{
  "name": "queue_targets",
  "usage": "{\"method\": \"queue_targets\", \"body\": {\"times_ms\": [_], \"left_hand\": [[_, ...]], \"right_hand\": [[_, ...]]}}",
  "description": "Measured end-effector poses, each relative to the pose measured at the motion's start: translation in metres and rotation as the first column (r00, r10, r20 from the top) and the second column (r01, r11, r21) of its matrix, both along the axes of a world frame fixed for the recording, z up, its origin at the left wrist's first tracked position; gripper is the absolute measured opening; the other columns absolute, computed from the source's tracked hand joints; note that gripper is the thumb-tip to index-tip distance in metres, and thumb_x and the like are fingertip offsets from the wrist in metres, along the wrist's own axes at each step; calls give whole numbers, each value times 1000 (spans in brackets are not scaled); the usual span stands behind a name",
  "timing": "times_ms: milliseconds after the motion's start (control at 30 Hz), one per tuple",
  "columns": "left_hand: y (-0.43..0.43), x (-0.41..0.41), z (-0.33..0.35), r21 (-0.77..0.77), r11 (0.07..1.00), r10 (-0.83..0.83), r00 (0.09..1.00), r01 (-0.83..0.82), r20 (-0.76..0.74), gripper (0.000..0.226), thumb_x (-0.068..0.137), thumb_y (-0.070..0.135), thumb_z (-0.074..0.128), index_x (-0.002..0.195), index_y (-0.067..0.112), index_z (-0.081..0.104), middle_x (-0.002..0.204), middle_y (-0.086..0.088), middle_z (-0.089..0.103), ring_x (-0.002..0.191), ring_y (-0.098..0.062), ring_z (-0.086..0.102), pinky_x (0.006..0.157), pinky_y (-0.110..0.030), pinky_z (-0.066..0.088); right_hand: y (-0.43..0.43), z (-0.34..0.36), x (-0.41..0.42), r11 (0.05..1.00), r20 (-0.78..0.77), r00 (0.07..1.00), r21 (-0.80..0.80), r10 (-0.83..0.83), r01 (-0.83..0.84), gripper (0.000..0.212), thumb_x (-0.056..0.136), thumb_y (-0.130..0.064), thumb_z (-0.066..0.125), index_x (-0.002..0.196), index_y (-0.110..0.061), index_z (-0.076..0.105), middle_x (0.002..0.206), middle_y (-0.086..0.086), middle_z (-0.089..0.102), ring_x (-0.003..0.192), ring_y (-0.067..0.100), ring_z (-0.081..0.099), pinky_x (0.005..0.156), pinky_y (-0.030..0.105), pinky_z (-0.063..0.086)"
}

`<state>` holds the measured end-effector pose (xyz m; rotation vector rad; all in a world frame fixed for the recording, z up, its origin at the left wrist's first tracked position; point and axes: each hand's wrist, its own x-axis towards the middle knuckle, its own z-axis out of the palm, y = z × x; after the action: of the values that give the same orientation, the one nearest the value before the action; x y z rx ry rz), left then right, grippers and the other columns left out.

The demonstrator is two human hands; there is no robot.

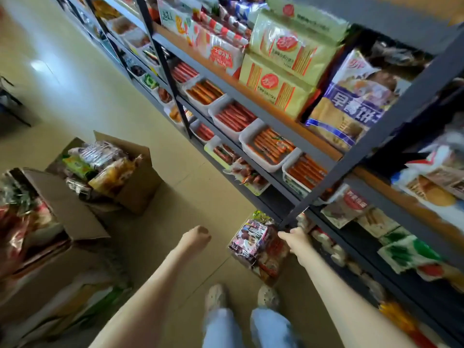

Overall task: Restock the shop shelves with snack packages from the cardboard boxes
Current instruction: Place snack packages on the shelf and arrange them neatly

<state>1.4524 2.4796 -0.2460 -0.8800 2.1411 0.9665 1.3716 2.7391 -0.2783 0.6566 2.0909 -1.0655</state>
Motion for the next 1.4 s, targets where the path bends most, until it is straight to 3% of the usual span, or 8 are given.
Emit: {"method": "queue_targets", "body": {"times_ms": [200, 467, 567, 633, 767, 900, 1233, 1400], "left_hand": [[-27, -39, -116, 63, 987, -155, 985, 150, 77, 6, 92, 18, 52, 86, 16, 49, 91, -7, 60, 80, -22, 57, 78, -28, 49], [-20, -78, -315, 19, 935, -354, 928, 355, 117, 30, 92, 21, 45, 117, 7, 57, 120, -14, 62, 107, -29, 58, 80, -27, 43], [4, -77, -366, 71, 926, -375, 924, 370, 78, 28, 93, 22, 42, 110, 6, 58, 113, -13, 65, 98, -29, 60, 73, -26, 40], [16, -73, -385, 102, 916, -396, 917, 389, 56, 28, 94, 21, 41, 111, 7, 59, 112, -14, 66, 102, -31, 61, 74, -28, 42], [23, -71, -408, 130, 921, -373, 927, 366, 31, 27, 95, 24, 41, 111, 11, 59, 112, -13, 67, 100, -32, 62, 77, -29, 48], [17, -74, -398, 167, 946, -292, 953, 276, 82, 37, 91, 28, 58, 125, 15, 54, 117, -5, 67, 107, -23, 61, 79, -24, 43], [45, -66, -195, 476, 876, -66, 996, 84, -53, 125, 46, 39, 86, 147, 49, 12, 127, -4, 35, 120, -20, 40, 109, -44, 37], [67, -54, -69, 526, 777, -144, 911, 346, -387, 115, 59, 41, 84, 139, 58, 3, 144, -6, 44, 128, -20, 50, 107, -40, 42]], "right_hand": [[-37, -129, -1, 951, 220, 928, -2, -301, 308, 44, 91, -20, 62, 124, 5, 48, 100, 14, 56, 84, 26, 53, 63, 30, 43], [-53, -340, 6, 921, 302, 893, -98, -333, 376, 111, 75, -43, 77, 153, -17, 3, 158, 8, 15, 143, 27, 23, 114, 43, 25], [-35, -435, 15, 902, 286, 880, -96, -379, 420, 140, 39, -77, 78, 150, -19, 17, 155, 5, 26, 141, 28, 26, 112, 50, 28], [-36, -460, 17, 875, 306, 860, -137, -408, 464, 124, 44, -73, 80, 142, -11, 37, 139, 13, 49, 123, 37, 50, 95, 48, 47], [-62, -438, 6, 833, 258, 828, -124, -498, 540, 98, 77, -42, 76, 149, -10, 19, 152, 8, 30, 136, 29, 34, 107, 43, 37], [-69, -408, 6, 874, 82, 875, -62, -477, 482, 67, 79, -18, 76, 132, -4, 39, 126, 7, 52, 109, 16, 49, 86, 22, 36], [9, -162, 42, 805, 207, 910, -425, -360, 415, 73, 57, -33, 82, 124, -23, 56, 118, 5, 68, 107, 27, 65, 97, 47, 49], [42, -30, 61, 795, 193, 928, -477, -319, 373, 82, 51, -39, 87, 124, -21, 57, 120, 9, 67, 105, 24, 66, 96, 44, 50]]}}
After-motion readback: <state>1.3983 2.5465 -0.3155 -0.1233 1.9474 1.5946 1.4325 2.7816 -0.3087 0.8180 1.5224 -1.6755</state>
